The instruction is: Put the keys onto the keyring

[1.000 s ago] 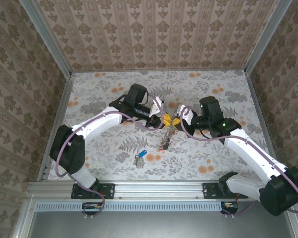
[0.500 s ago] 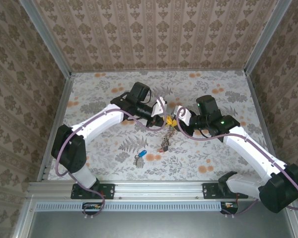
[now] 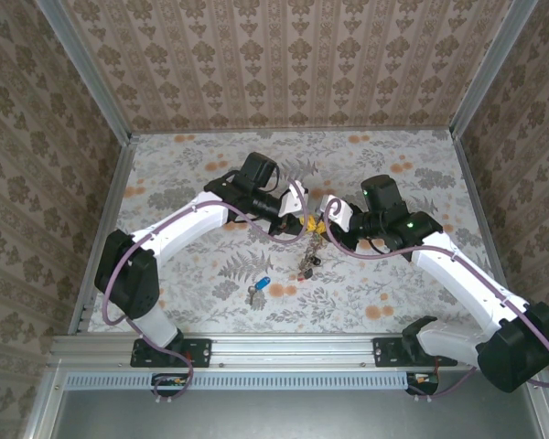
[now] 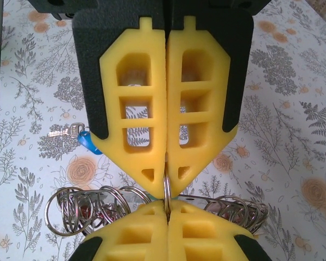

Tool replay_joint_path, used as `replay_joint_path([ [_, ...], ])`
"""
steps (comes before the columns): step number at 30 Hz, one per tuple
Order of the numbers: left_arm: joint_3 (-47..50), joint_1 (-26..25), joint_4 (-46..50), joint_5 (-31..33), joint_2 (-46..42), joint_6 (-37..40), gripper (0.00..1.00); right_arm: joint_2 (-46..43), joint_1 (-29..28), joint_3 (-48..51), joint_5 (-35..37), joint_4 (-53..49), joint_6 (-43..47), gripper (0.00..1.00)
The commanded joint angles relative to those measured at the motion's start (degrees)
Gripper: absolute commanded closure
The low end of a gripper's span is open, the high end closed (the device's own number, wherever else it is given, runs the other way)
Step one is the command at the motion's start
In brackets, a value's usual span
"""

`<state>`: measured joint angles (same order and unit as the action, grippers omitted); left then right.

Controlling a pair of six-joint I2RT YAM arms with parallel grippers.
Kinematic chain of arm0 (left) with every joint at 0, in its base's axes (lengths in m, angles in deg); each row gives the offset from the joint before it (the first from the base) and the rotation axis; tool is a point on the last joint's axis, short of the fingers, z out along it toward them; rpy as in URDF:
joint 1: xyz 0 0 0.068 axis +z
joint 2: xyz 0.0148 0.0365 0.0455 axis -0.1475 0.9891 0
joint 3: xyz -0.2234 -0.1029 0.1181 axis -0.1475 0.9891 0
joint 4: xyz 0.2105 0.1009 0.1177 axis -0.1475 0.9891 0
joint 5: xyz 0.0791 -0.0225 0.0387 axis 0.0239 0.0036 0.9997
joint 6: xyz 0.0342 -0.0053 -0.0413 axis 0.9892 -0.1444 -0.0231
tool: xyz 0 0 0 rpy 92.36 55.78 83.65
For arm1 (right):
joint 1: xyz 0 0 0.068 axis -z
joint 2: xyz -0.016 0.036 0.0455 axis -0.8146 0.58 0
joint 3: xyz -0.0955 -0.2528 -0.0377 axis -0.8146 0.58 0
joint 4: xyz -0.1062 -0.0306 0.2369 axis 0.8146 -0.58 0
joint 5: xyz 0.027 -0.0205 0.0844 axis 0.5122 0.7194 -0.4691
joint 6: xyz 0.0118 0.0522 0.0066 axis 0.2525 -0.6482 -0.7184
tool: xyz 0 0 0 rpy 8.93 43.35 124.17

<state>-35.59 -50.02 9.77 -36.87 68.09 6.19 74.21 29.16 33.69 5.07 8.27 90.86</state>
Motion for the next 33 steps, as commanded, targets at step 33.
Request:
replay_joint_path([
  [33,6.12,2.87,-20.45,-20.28,-2.55,-13.01,1.0,-4.11,1.56,9.37,-3.87,19.12,-10.37,0.87],
])
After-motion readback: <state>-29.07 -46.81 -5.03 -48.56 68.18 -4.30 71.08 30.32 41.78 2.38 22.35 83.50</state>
